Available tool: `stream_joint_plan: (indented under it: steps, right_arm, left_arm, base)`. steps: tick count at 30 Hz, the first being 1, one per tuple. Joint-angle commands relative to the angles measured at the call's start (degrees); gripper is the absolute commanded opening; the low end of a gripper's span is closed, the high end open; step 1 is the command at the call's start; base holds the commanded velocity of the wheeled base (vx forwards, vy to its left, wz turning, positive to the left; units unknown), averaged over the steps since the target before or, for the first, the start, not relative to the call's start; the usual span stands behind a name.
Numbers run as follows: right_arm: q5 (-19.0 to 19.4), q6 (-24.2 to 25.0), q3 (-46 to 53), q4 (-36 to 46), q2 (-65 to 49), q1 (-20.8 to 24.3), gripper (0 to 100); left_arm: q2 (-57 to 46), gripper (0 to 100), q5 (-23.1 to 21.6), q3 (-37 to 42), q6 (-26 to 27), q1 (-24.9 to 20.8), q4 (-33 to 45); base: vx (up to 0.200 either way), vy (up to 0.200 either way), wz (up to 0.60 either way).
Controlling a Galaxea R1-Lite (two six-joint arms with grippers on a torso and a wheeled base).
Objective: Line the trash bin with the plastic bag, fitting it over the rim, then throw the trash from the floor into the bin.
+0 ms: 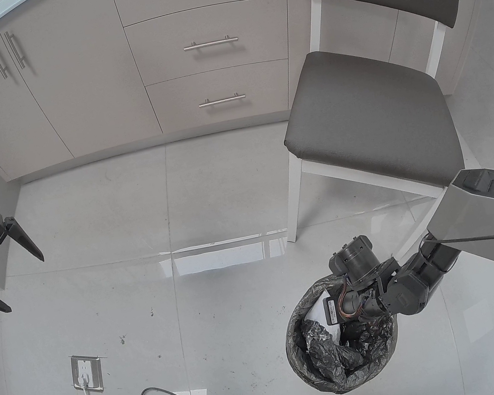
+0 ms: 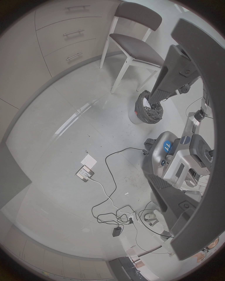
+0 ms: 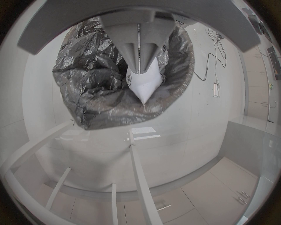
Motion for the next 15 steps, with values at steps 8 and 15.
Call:
stream_joint_plan:
  steps: [8,15]
  right_arm:
    - [0.19,-0.65,-3.57,-0.43,7.60,-2.60,0]
    - [2.38,-1.97,-5.23,-6.14,11.11,-3.39,0]
  left_arm:
    - [5.15,100,-0.32,0.01,-0.47,-0.31,0.38]
    - [7.44,100,-0.58,0.01,-0.47,-0.84,0.29]
  base:
    - [0.000,0.000,0.00]
    - [0.000,0.000,0.00]
